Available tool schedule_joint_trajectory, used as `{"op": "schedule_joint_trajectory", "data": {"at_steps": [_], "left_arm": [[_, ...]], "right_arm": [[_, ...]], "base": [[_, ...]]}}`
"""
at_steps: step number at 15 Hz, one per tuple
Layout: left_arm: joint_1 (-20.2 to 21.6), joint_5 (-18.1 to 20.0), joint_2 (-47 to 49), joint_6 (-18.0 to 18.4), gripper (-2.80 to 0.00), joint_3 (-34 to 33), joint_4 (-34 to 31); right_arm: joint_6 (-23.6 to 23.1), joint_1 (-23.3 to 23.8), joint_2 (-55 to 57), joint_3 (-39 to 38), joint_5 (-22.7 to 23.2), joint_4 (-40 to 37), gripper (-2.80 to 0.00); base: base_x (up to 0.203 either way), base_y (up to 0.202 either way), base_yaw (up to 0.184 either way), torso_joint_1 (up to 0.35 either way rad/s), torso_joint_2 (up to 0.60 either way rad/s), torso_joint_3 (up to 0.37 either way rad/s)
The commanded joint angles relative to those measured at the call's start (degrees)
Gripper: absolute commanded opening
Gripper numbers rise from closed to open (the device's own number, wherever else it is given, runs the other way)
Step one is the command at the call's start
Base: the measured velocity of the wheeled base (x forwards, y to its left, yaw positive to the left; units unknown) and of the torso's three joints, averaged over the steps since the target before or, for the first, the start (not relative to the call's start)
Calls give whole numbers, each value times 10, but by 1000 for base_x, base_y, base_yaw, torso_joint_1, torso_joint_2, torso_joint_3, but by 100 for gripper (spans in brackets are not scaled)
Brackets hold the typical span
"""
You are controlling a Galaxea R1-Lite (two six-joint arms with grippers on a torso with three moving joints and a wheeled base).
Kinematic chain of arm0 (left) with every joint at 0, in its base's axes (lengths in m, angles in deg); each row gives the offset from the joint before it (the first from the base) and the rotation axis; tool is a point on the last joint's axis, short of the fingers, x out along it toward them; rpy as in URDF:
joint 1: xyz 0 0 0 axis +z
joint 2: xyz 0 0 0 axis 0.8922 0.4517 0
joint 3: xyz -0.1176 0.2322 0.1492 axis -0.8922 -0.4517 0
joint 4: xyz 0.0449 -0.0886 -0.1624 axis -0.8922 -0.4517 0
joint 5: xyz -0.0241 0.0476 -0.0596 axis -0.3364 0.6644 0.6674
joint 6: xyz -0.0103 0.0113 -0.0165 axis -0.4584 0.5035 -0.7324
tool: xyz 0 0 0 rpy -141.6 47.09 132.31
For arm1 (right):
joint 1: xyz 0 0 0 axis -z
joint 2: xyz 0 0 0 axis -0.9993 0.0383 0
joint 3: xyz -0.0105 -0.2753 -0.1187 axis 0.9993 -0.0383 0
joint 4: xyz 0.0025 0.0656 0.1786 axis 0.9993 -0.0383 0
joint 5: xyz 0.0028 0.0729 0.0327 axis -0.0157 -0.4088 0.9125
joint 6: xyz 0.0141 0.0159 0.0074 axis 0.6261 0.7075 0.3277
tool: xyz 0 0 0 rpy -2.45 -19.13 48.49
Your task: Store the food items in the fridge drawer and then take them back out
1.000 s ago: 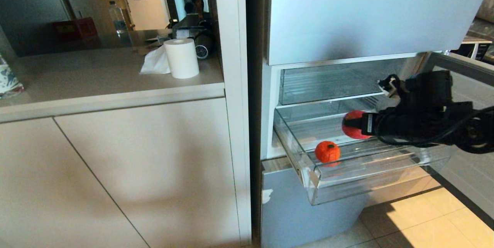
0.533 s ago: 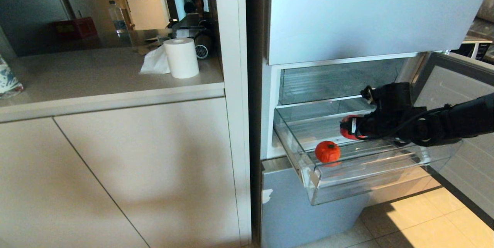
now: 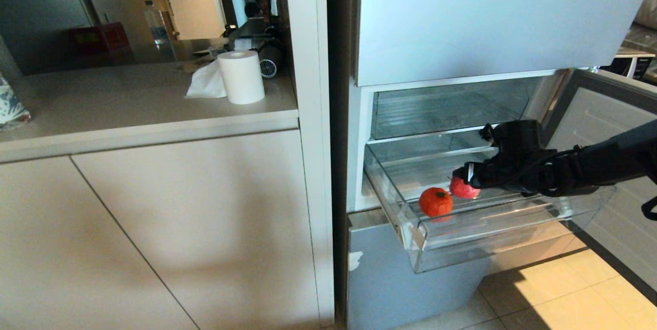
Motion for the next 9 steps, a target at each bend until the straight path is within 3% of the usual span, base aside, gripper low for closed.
{"op": "schedule_joint_trajectory", "data": {"at_steps": [1,5,6,9], "left_arm": [[0,0,0,0,-280,0,0],[0,0,0,0,-280,0,0],[0,0,0,0,-280,0,0],[0,0,0,0,-280,0,1]], "right_arm": [[4,-4,-7,1,0,3,0],[6,-19,-93,-20,0,3,0],[5,-23,-126,-38,1,3,-280],[4,-34,-258,-138,1,2,-280]], "base": [[0,0,0,0,0,0],[0,0,0,0,0,0],[0,0,0,0,0,0],[0,0,0,0,0,0]]}}
